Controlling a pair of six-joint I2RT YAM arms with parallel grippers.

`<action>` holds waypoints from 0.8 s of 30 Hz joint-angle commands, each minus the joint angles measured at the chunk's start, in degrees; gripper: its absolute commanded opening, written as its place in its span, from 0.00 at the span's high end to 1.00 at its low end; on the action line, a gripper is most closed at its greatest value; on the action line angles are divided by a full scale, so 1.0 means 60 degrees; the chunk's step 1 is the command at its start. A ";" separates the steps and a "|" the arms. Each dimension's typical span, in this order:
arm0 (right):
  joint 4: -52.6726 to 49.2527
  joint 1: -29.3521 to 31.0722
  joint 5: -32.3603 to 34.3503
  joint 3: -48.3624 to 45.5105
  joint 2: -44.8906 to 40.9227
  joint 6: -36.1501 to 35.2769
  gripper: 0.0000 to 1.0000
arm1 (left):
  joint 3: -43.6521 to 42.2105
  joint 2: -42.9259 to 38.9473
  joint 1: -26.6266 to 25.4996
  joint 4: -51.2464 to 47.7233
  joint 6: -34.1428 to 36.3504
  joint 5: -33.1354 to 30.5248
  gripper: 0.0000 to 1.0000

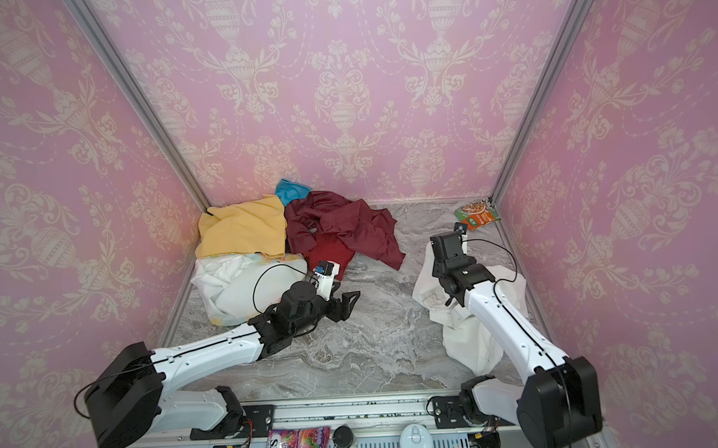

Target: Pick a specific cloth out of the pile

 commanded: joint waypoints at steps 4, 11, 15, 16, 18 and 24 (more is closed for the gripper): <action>-0.0138 -0.1883 -0.1006 -0.1197 -0.1024 0.1435 1.00 | 0.0139 -0.0090 0.0134 -0.0154 -0.0324 0.0037 0.22; 0.1254 -0.3976 -0.2684 -0.2416 0.0158 0.3428 1.00 | 0.0297 -0.0319 0.0135 -0.0493 -0.0529 -0.0055 0.21; 0.1828 -0.4201 -0.3109 -0.2354 0.1579 0.4127 1.00 | 0.0302 -0.0513 0.0135 -0.0744 -0.0474 -0.0265 0.20; 0.1794 -0.4200 -0.3036 -0.2280 0.1876 0.4270 1.00 | 0.0302 -0.0549 0.0149 -0.0770 -0.0460 -0.0316 0.20; 0.1790 -0.4255 -0.3034 -0.2215 0.2273 0.4425 1.00 | 0.0312 -0.0600 0.0164 -0.0832 -0.0456 -0.0399 0.20; 0.1961 -0.4508 -0.3571 -0.2276 0.2256 0.4598 0.84 | 0.0332 -0.0440 0.0208 -0.0795 -0.0557 -0.0416 0.19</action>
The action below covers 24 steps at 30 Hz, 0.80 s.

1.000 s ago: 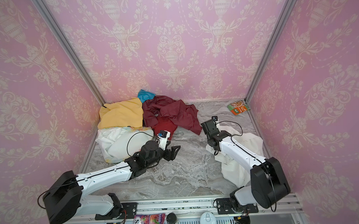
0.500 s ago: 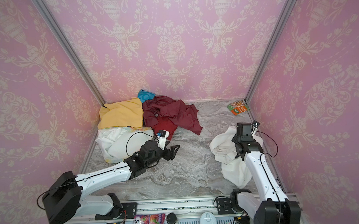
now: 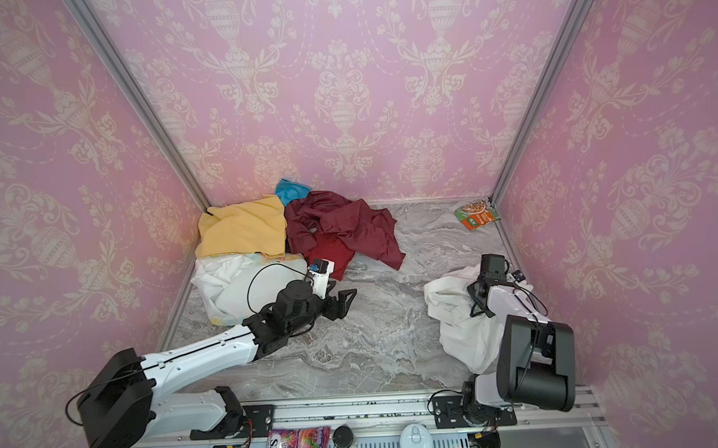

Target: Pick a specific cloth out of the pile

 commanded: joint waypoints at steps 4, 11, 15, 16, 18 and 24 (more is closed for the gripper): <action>-0.0187 -0.0119 -0.0244 0.0176 -0.0933 0.0144 0.58 | 0.0369 0.0110 0.0080 -0.0229 -0.0286 -0.0188 0.19; -0.1413 -0.0093 0.0717 0.1040 -0.2720 -0.1098 0.24 | 0.0591 0.0130 0.0083 -0.0418 -0.0278 -0.0203 0.18; -0.1773 0.0259 0.1258 0.1524 -0.3477 -0.1927 0.15 | 0.0607 0.0219 0.0070 -0.0423 -0.0311 -0.0184 0.18; -0.1806 0.0519 0.1472 0.1673 -0.3564 -0.2178 0.14 | 0.0607 0.0249 0.0066 -0.0399 -0.0315 -0.0182 0.18; -0.1833 0.1133 0.1781 0.1973 -0.3600 -0.2719 0.13 | 0.0607 0.0311 0.0066 -0.0423 -0.0301 -0.0180 0.17; -0.1133 0.3127 0.0943 0.2922 -0.2589 -0.3730 0.14 | 0.0994 0.0439 0.0070 -0.0605 -0.0192 -0.0328 0.17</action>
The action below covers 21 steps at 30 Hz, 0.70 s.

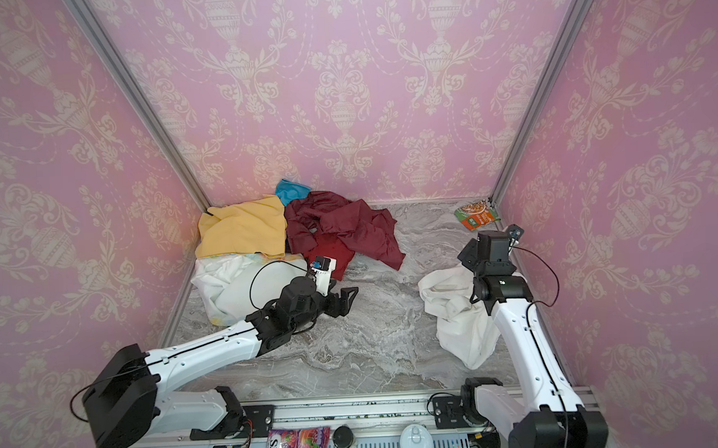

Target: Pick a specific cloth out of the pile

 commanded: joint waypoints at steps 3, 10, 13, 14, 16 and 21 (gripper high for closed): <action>0.0226 0.0783 -0.1215 0.0840 0.1526 -0.0810 0.15 | 0.0511 0.0012 0.0076 -0.0429 0.0006 -0.0397 0.16; 0.1167 0.0739 -0.1253 -0.0502 0.2028 -0.1210 0.14 | 0.0896 -0.0646 0.0295 -0.1708 0.0112 -0.0913 0.15; 0.1611 0.0389 -0.1335 -0.1216 0.2236 -0.1158 0.14 | 0.1075 -0.1044 0.0565 -0.2271 0.0145 -0.1075 0.14; 0.1727 0.0207 -0.1400 -0.1434 0.2285 -0.1051 0.14 | 0.1165 -0.1191 0.0702 -0.2507 0.0196 -0.1141 0.14; 0.2049 -0.0096 -0.1594 -0.1811 0.2262 -0.0982 0.14 | 0.1349 -0.1468 0.0945 -0.2911 0.0304 -0.1260 0.13; 0.2804 -0.0453 -0.1894 -0.2368 0.1903 -0.1305 0.10 | 0.1983 -0.2211 0.1821 -0.4207 0.0858 -0.1483 0.07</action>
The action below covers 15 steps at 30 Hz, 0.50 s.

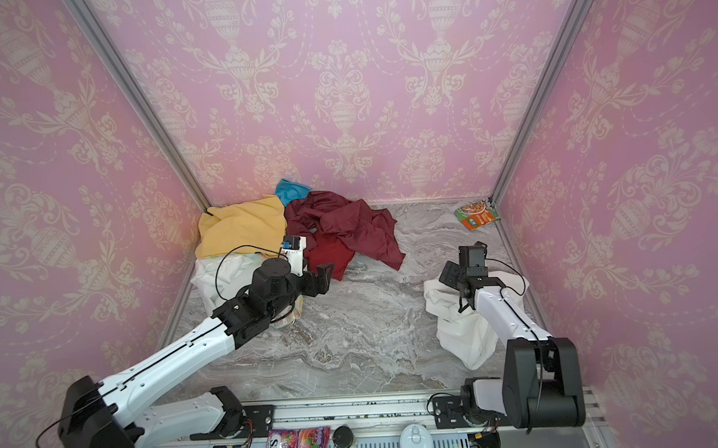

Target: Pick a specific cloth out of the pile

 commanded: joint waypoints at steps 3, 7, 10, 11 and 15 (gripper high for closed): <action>0.1275 -0.0020 -0.0486 -0.0447 -0.0807 -0.0696 0.06 | 0.0939 -0.0774 0.0865 -0.2061 0.1271 -0.0761 0.01; 0.2605 -0.0001 -0.0849 -0.1139 -0.1694 -0.1300 0.00 | 0.1187 -0.1000 0.2098 -0.2660 0.1674 -0.0791 0.01; 0.3658 0.0010 -0.0977 -0.1771 -0.2089 -0.1836 0.00 | 0.0623 -0.0902 0.3239 -0.2001 0.2286 -0.1393 0.01; 0.4057 0.0010 -0.0960 -0.1996 -0.2135 -0.2073 0.00 | 0.0429 -0.0795 0.3666 -0.1734 0.2414 -0.1508 0.01; 0.5920 0.0024 -0.0724 -0.2892 -0.1878 -0.2628 0.00 | -0.1060 -0.0360 0.5365 0.0434 0.2475 -0.1273 0.01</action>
